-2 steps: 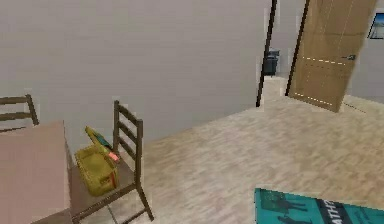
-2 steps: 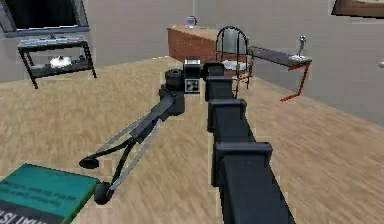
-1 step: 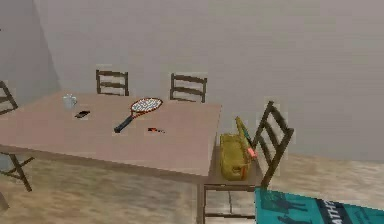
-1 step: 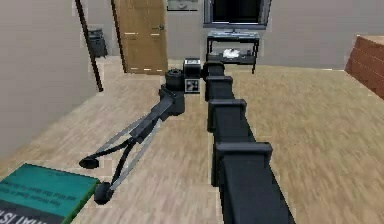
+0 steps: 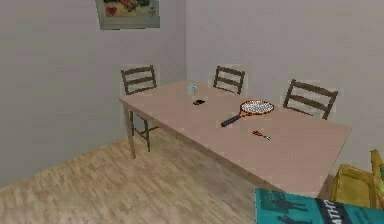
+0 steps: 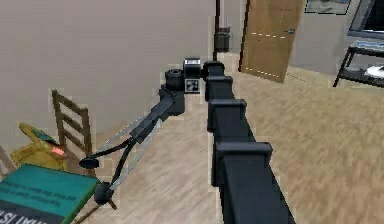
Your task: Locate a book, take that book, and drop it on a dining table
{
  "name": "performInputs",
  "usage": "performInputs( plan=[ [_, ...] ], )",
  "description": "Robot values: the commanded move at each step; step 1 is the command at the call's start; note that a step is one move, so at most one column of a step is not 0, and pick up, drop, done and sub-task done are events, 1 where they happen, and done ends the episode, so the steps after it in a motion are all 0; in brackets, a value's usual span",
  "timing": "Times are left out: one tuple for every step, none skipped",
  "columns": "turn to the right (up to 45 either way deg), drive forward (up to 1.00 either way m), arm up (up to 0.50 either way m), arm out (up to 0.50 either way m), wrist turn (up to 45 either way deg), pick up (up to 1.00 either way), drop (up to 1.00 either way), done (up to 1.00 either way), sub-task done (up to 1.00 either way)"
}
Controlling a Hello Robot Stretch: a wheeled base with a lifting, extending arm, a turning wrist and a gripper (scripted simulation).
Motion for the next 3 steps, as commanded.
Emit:
performInputs(
  plan=[
    [0.0,0.20,0.00,0.00,0.0,0.00,0.00,0.00,0.00],
    [-36.0,0.00,0.00,0.00,0.0,0.00,0.00,0.00,0.00],
    [0.0,0.70,0.00,0.00,0.0,0.00,0.00,0.00,0.00]
  ],
)
